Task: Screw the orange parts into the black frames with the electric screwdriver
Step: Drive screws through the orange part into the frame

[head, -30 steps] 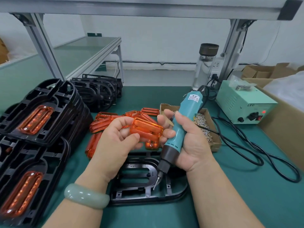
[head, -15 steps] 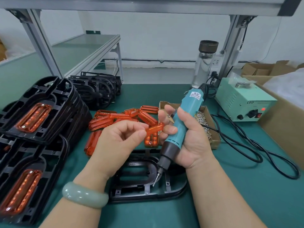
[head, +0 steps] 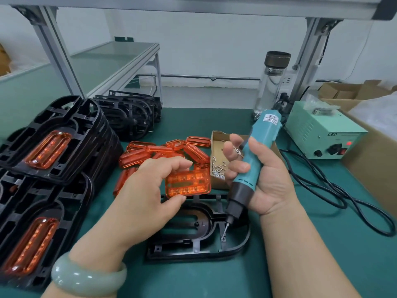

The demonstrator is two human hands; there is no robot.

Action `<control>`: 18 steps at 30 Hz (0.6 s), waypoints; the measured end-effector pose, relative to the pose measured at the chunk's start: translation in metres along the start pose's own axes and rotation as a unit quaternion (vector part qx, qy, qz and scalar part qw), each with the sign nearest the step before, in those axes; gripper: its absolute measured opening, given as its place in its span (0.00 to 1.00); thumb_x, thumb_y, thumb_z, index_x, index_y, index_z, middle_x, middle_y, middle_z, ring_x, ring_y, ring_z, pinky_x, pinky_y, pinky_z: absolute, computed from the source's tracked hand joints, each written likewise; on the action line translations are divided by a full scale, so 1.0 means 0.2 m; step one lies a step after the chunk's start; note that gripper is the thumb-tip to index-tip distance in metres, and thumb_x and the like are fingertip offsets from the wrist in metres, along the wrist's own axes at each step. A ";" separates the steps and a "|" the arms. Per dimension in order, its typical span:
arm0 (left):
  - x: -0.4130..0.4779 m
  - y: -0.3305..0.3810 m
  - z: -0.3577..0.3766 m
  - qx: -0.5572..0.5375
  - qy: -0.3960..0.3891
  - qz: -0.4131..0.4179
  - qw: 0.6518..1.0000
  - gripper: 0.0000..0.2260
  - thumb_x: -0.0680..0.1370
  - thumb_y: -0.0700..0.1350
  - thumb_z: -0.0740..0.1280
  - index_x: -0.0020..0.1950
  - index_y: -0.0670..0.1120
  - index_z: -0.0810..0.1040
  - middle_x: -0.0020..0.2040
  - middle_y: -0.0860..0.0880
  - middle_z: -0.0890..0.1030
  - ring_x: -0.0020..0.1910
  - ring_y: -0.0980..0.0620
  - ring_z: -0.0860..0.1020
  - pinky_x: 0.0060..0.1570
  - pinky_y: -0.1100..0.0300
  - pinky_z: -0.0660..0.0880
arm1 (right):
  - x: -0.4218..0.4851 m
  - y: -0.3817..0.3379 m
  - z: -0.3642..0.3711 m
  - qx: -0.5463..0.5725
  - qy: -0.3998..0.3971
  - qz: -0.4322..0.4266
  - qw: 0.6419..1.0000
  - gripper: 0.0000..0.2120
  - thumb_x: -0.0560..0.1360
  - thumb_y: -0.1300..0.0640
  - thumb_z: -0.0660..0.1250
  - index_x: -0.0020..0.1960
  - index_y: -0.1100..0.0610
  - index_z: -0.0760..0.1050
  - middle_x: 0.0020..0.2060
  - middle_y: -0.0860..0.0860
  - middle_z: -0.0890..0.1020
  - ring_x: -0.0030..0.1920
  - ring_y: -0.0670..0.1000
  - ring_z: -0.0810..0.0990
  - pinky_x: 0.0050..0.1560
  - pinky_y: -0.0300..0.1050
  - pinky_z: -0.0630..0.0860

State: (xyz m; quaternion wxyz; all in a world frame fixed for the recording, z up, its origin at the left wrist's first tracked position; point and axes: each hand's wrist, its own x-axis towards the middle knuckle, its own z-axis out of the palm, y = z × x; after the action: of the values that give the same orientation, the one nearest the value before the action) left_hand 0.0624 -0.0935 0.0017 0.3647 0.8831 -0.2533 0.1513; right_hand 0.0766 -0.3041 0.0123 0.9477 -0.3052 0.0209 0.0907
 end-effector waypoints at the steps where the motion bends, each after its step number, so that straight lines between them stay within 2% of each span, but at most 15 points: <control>1: -0.02 0.00 -0.01 0.001 -0.006 -0.001 1.000 0.30 0.67 0.40 0.76 0.60 0.66 0.70 0.58 0.69 0.73 0.59 0.66 0.72 0.58 0.78 0.63 | 0.00 0.00 0.00 0.000 0.003 -0.004 1.000 0.11 0.69 0.53 0.65 0.50 0.57 0.76 0.38 0.53 0.82 0.21 0.42 0.70 0.28 0.34 0.72; 4: -0.05 0.00 -0.02 0.003 -0.005 0.004 1.000 0.32 0.66 0.40 0.77 0.63 0.63 0.70 0.57 0.65 0.75 0.59 0.65 0.73 0.59 0.76 0.64 | 0.00 0.00 0.00 -0.001 0.008 -0.010 1.000 0.11 0.70 0.53 0.64 0.50 0.57 0.75 0.38 0.53 0.82 0.21 0.41 0.70 0.27 0.35 0.72; 7: -0.08 0.00 -0.04 0.008 -0.007 -0.007 1.000 0.33 0.67 0.40 0.77 0.63 0.65 0.68 0.55 0.66 0.75 0.59 0.65 0.73 0.58 0.73 0.67 | 0.00 0.00 0.00 0.002 0.011 -0.014 1.000 0.12 0.70 0.53 0.64 0.50 0.57 0.75 0.38 0.53 0.82 0.22 0.42 0.70 0.26 0.36 0.73; 12: -0.13 -0.01 -0.06 0.029 -0.021 -0.015 0.999 0.34 0.67 0.40 0.76 0.62 0.68 0.67 0.56 0.66 0.73 0.59 0.66 0.72 0.57 0.78 0.63 | 0.00 0.00 0.00 0.003 0.013 -0.014 1.000 0.11 0.70 0.53 0.64 0.50 0.57 0.75 0.39 0.53 0.82 0.22 0.41 0.70 0.27 0.36 0.73; 18: -0.18 -0.02 -0.06 0.031 -0.048 -0.030 0.998 0.34 0.68 0.40 0.76 0.61 0.70 0.65 0.56 0.67 0.73 0.59 0.65 0.72 0.58 0.78 0.63 | 0.00 0.01 -0.01 0.005 0.018 -0.014 1.000 0.11 0.70 0.53 0.65 0.50 0.56 0.75 0.39 0.53 0.82 0.22 0.41 0.70 0.27 0.35 0.73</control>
State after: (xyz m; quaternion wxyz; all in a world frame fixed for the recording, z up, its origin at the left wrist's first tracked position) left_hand 0.0344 -0.0704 -0.0078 0.3293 0.9075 -0.2386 0.1057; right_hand 0.0763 -0.3038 0.0108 0.9497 -0.3028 0.0345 0.0720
